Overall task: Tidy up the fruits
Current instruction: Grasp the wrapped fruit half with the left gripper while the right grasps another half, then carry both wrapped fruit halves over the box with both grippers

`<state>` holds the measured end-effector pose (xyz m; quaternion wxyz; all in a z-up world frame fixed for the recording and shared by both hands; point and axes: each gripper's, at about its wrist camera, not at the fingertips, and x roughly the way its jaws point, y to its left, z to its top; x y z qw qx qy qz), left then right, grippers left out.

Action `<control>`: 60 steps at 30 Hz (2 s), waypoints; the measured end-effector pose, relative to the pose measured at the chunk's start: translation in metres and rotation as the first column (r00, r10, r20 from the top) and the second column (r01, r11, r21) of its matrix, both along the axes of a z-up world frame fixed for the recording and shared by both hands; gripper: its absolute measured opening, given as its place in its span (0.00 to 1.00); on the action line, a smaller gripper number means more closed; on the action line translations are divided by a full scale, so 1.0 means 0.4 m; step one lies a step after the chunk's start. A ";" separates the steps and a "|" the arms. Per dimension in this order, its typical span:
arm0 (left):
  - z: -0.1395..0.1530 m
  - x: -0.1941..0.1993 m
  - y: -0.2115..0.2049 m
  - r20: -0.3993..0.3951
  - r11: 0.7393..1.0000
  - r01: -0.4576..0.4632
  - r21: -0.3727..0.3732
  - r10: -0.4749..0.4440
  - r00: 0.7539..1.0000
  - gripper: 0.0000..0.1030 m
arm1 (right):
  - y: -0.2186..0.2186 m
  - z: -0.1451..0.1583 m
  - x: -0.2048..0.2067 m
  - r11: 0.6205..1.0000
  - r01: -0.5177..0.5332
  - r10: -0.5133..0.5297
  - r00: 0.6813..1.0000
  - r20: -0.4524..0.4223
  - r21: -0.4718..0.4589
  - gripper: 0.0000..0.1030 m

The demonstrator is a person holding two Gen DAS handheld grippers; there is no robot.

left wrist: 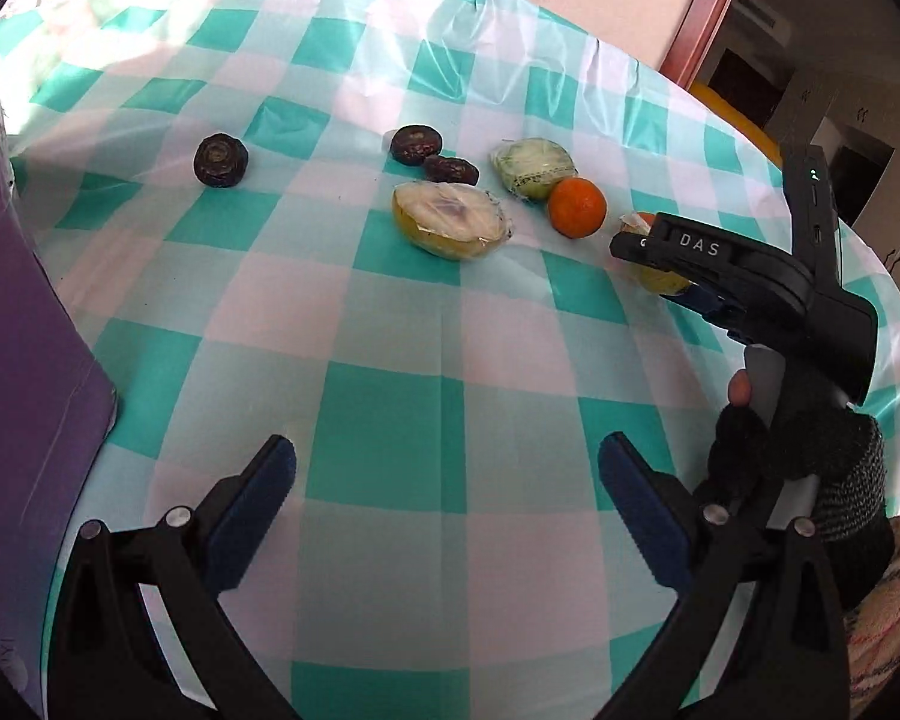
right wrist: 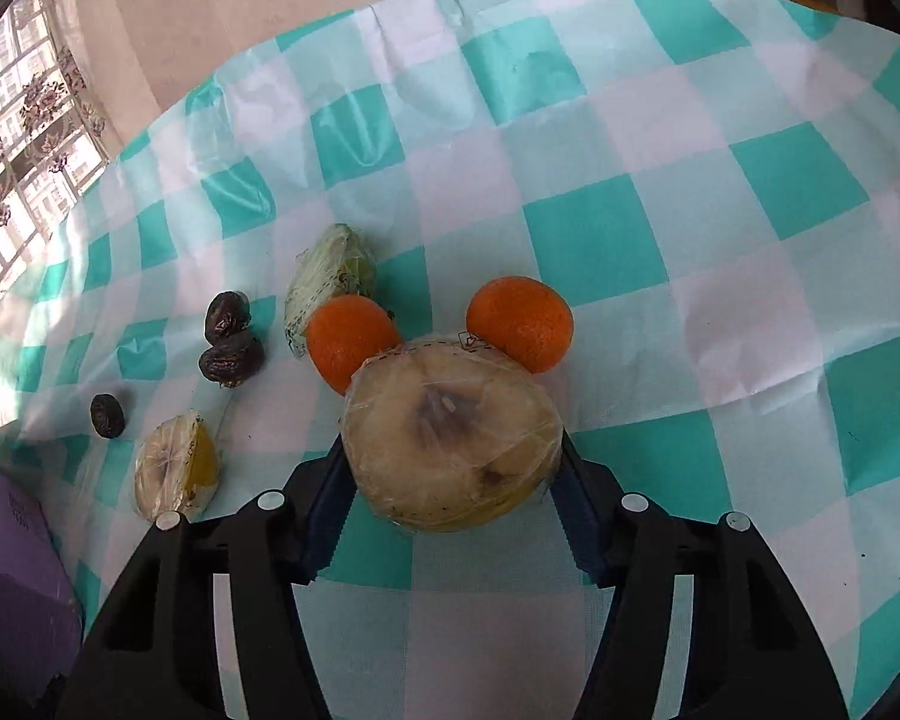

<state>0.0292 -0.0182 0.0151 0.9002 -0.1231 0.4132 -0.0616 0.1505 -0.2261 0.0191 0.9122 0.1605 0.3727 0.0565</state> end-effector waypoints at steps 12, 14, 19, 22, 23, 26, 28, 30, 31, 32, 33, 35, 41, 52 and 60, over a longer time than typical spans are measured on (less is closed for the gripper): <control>-0.008 0.210 -0.041 -0.017 0.992 -0.124 0.004 0.124 0.992 0.98 | -0.015 0.010 -0.040 0.999 0.006 -0.008 0.999 0.042 0.052 0.58; -0.009 0.249 -0.037 -0.023 0.987 -0.160 0.021 0.160 0.987 0.98 | -0.014 0.008 -0.039 0.999 0.004 -0.006 0.999 0.038 0.050 0.58; -0.013 0.331 -0.035 -0.045 0.974 -0.201 0.100 0.207 0.977 0.98 | -0.008 0.007 -0.035 0.999 0.002 -0.003 1.000 0.029 0.041 0.58; -0.014 0.365 -0.037 -0.055 0.969 -0.206 0.138 0.215 0.975 0.97 | -0.006 0.006 -0.035 0.999 -0.004 0.003 1.000 0.030 0.042 0.58; -0.015 0.372 -0.039 -0.056 0.967 -0.204 0.150 0.214 0.975 0.95 | -0.005 0.006 -0.034 0.999 -0.006 0.004 1.000 0.030 0.042 0.58; -0.011 0.379 -0.057 -0.043 0.960 -0.183 0.211 0.197 0.980 0.71 | -0.003 0.006 -0.032 0.999 -0.012 0.011 1.000 0.027 0.038 0.58; -0.006 0.371 -0.066 -0.025 0.960 -0.167 0.223 0.177 0.984 0.58 | -0.003 0.005 -0.031 0.999 -0.014 0.013 1.000 0.028 0.039 0.58; 0.000 0.362 -0.066 -0.010 0.972 -0.138 0.193 0.142 0.990 0.58 | -0.003 0.006 -0.032 0.999 -0.013 0.012 0.999 0.030 0.042 0.58; 0.007 0.352 -0.066 0.011 0.974 -0.130 0.186 0.131 0.991 0.57 | -0.004 0.006 -0.033 0.999 -0.011 0.010 0.999 0.031 0.044 0.58; 0.015 0.341 -0.067 0.033 0.976 -0.125 0.181 0.121 0.992 0.57 | -0.004 0.005 -0.033 0.999 -0.013 0.012 0.999 0.031 0.046 0.58; 0.019 0.330 -0.068 0.045 0.978 -0.118 0.174 0.112 0.993 0.57 | -0.004 0.005 -0.032 0.999 -0.016 0.014 0.999 0.032 0.048 0.58; 0.023 0.314 -0.062 0.054 0.980 -0.119 0.157 0.112 0.992 0.57 | -0.005 0.005 -0.032 0.999 -0.018 0.016 0.999 0.032 0.051 0.58; 0.022 0.257 -0.021 0.060 0.986 -0.154 0.068 0.150 0.987 0.57 | -0.008 0.006 -0.036 0.998 -0.031 0.029 0.999 0.041 0.061 0.58; 0.008 0.080 0.037 0.052 0.988 -0.150 -0.046 0.153 0.987 0.57 | 0.020 -0.001 -0.110 0.996 -0.073 0.071 0.997 0.032 0.059 0.58; 0.003 -0.030 0.061 0.048 0.990 -0.137 -0.031 0.139 0.989 0.57 | 0.075 -0.010 -0.212 0.992 -0.127 0.127 0.992 0.022 0.019 0.58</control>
